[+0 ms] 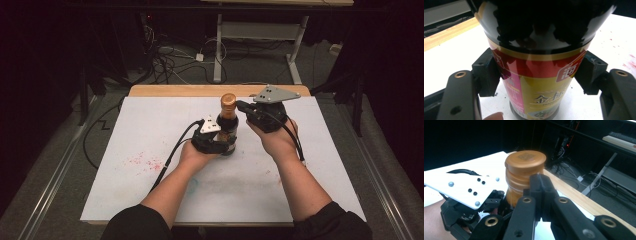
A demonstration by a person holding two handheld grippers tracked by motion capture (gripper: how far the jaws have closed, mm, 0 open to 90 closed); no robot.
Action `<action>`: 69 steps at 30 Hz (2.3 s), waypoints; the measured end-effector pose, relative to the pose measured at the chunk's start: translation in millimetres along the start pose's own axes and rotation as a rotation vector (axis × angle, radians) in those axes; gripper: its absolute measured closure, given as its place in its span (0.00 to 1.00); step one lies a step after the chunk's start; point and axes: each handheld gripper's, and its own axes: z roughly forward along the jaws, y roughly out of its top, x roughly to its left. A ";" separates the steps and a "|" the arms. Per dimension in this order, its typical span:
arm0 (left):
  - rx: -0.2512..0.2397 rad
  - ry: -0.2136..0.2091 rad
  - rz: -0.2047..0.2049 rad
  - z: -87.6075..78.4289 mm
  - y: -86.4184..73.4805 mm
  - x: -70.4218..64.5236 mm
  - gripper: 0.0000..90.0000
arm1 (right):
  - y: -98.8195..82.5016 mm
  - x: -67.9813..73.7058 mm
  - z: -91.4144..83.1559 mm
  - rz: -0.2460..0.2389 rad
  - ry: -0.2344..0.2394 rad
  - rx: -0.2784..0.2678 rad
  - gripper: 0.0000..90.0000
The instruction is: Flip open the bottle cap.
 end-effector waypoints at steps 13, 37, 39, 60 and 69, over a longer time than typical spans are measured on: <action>-0.002 0.002 -0.005 -0.1 -0.3 0.0 0.32 | 3.0 0.9 -0.1 0.003 -0.006 -0.012 1.00; 0.002 0.003 -0.006 -0.5 0.0 -0.2 0.32 | 10.8 2.6 0.3 -0.013 -0.016 -0.024 1.00; 0.002 0.003 -0.006 -0.5 0.0 -0.2 0.32 | 11.7 2.7 0.7 -0.015 -0.017 -0.025 1.00; 0.000 0.003 -0.006 -0.1 -0.1 -0.4 0.32 | 4.7 0.7 2.5 -0.029 -0.030 0.020 1.00; -0.004 0.001 -0.011 -0.6 -0.9 0.3 0.32 | 14.8 4.5 1.6 -0.036 -0.027 -0.004 1.00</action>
